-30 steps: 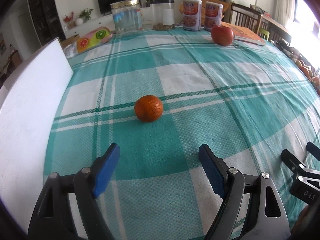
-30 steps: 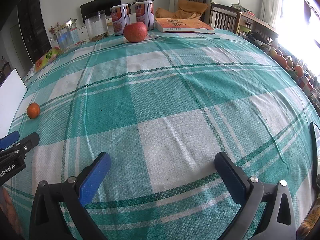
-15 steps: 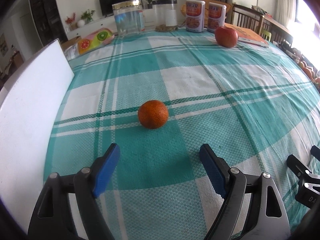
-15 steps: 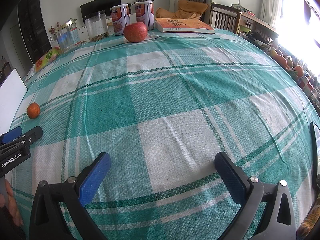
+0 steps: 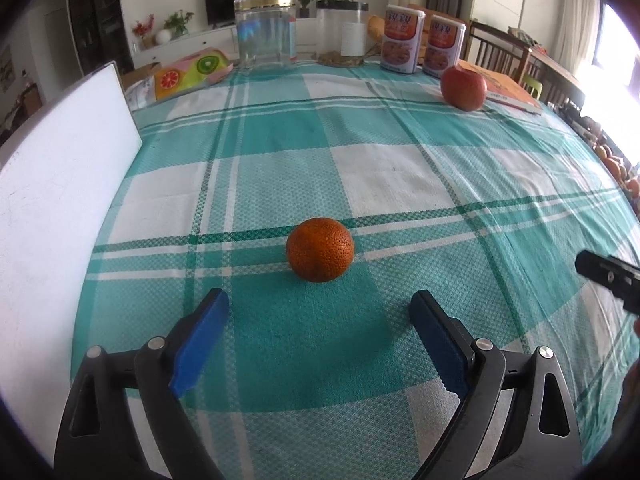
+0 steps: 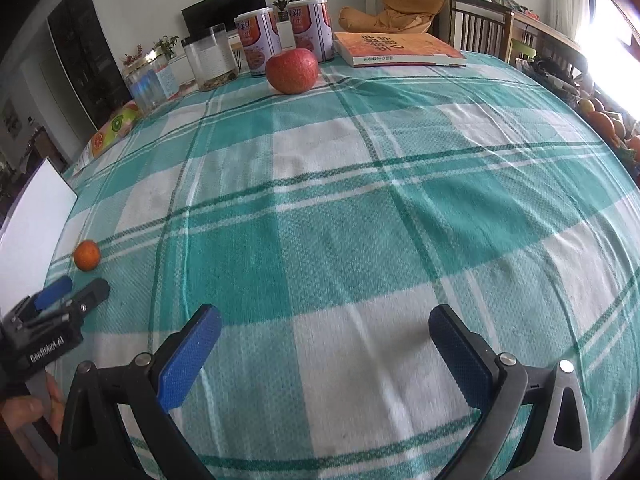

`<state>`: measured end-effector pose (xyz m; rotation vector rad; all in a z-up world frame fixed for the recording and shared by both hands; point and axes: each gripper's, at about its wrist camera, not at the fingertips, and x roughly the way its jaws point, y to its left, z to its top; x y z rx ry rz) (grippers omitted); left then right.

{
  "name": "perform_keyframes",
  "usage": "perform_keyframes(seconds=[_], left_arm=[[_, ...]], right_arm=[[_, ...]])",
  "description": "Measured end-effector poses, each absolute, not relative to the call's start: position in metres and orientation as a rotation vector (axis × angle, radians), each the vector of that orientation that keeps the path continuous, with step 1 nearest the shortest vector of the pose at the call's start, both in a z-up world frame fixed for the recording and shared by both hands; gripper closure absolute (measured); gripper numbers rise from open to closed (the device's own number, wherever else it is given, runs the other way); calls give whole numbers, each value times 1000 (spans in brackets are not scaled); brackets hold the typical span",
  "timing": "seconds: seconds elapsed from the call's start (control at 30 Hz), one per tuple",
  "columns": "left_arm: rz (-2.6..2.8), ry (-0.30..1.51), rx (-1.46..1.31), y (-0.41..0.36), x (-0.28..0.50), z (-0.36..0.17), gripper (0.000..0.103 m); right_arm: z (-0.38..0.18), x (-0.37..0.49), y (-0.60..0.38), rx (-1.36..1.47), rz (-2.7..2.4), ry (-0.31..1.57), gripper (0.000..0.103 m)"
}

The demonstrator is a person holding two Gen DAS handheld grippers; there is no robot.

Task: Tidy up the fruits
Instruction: 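Move the right gripper to the red apple and close around it, then grasp the last orange tangerine with the left gripper while the right holds the apple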

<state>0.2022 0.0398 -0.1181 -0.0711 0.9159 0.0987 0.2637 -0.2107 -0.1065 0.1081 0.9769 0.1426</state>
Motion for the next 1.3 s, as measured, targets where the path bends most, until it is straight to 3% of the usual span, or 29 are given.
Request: perform_keyframes(seconds=[0.27,0.47,0.5,0.53,0.57,0.83,1.07,1.3], left_arm=[[91,916,-84,40,202,-119,9],[92,916,-84,40,202,-118,8],[92,916,-83,40,202,-118,8],[92,916,-83,40,202,-118,8],[92,916,-83,41,202,-118,8],[92,916,-84,41,203,-119,8],[93,916,-82,41,204,-119,8],[93,916,-81,41,204,-119,8]], right_arm=[[-86,433,-162,-4,169,863,0],[-102,497,-122,-117,116,919,1],[-104,500,-122,-108,114,926,8],[-106,502,-124,-89,117,930,33],[-106,501,-128,-67,114,930,36],[-93,435,-172,141,201,939,36],[-84,309,-211,255,291,974,36],[-89,181,-201,183,298,1020,36]])
